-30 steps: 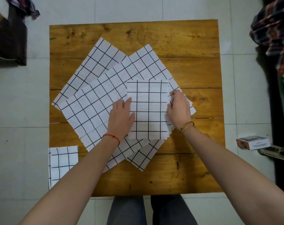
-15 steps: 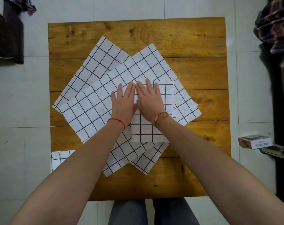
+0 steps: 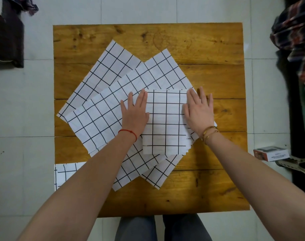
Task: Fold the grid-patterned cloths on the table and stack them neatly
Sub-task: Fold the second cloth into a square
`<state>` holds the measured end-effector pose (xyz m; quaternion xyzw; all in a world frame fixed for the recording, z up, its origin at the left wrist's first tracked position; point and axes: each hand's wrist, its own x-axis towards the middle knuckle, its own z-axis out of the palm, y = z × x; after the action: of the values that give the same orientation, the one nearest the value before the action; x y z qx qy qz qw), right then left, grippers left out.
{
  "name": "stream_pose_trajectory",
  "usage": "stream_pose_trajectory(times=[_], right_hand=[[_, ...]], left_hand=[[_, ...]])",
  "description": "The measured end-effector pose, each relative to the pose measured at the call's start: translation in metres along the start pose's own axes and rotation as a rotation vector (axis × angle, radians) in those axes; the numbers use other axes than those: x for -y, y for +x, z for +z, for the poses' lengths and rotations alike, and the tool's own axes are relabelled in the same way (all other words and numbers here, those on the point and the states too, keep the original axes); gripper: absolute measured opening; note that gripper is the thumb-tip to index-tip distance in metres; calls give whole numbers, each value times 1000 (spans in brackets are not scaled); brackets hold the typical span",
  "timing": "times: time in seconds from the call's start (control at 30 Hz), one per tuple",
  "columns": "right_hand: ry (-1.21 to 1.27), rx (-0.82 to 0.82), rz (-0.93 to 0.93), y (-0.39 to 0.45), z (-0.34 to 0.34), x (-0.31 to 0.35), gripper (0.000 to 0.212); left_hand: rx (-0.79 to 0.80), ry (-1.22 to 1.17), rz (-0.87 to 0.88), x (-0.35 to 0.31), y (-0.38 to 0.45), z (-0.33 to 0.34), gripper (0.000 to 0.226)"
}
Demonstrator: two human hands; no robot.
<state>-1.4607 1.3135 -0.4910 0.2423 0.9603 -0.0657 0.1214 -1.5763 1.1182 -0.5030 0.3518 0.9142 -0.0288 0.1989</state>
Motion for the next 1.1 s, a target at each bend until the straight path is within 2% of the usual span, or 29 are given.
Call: stream_pose_trajectory(times=[0.3,0.47,0.57,0.8,1.1], right_hand=[[-27,-74,-187,-5,-14,52,55],[-71,115,-294,-4,-1,66,55],[-59,211,-285,-6,7,64,58],[-19,301,-250,-4,1,67,62],[-21,336,-229,-3,-2,71,63]], left_hand=[[-101,-27,49,1,-10,-4,70],[-48,-6,57,6,-22,4,63],[-28,14,73,9,-33,9,60],[-16,15,124,5,-82,26,57],[71,-29,204,4,-161,54,54]])
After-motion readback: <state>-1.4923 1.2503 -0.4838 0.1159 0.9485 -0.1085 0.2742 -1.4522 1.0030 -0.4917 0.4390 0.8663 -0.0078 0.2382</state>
